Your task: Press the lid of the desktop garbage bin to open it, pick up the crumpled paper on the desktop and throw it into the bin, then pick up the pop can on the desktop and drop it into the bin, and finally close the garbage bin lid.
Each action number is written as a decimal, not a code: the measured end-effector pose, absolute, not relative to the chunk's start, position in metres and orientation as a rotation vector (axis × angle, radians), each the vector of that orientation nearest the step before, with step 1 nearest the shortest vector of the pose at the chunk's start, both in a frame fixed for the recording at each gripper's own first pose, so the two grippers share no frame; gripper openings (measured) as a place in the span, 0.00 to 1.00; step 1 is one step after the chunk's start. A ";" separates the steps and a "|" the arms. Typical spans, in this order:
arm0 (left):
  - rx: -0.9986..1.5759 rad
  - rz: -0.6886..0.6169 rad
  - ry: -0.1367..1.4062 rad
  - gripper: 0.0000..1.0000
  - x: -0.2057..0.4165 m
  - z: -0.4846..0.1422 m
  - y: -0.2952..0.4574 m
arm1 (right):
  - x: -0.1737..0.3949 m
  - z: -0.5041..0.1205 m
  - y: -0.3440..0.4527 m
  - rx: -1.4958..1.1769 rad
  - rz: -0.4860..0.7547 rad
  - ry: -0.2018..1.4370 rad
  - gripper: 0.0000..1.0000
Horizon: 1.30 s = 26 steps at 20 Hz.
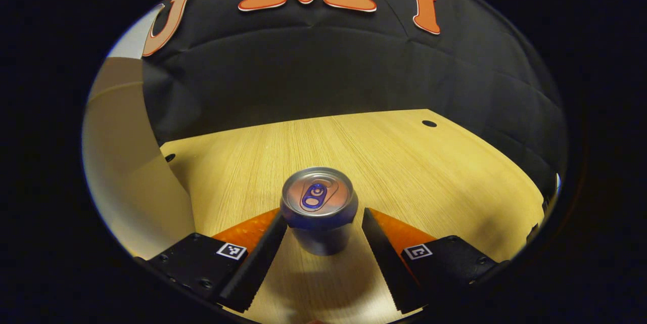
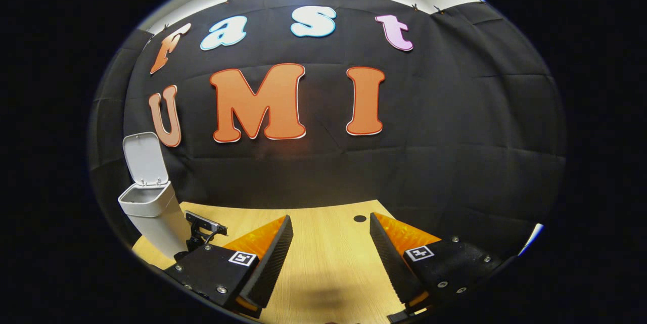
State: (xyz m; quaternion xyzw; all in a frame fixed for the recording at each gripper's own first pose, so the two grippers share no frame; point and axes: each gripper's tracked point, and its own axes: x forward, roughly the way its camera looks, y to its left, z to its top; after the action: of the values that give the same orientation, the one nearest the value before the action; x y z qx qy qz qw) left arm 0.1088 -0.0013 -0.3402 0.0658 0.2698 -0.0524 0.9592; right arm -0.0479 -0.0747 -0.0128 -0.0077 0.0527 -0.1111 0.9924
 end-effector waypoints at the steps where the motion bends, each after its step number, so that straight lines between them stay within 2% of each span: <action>1: 0.123 -0.104 0.553 0.97 0.112 -0.344 -0.002 | -0.048 -0.015 -0.075 -0.018 -0.222 0.113 0.91; 2: 0.126 -0.095 0.558 0.97 0.114 -0.346 0.000 | -0.049 -0.017 -0.075 -0.020 -0.223 0.121 0.91; 4: 0.153 -0.101 0.555 0.86 0.116 -0.344 0.001 | -0.048 -0.019 -0.075 -0.018 -0.222 0.127 0.91; 5: 0.170 -0.098 0.559 0.84 0.114 -0.345 0.003 | -0.047 -0.019 -0.074 -0.016 -0.221 0.126 0.91; 10: 0.175 -0.097 0.536 0.83 0.114 -0.320 0.002 | -0.042 -0.024 -0.071 0.001 -0.211 0.125 0.91; 15: 0.171 -0.111 0.474 0.82 0.083 -0.283 -0.003 | -0.037 -0.027 -0.060 0.008 -0.190 0.124 0.91; 26: 0.137 -0.092 0.249 0.80 0.026 -0.148 -0.009 | -0.024 -0.032 -0.051 0.023 -0.143 0.099 0.92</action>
State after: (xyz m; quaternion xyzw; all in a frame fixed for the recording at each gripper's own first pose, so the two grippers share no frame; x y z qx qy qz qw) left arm 0.0256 -0.0088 -0.1481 0.0682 0.1238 -0.0460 0.9889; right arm -0.0236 -0.0510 -0.0321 0.0115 0.0496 -0.0714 0.9961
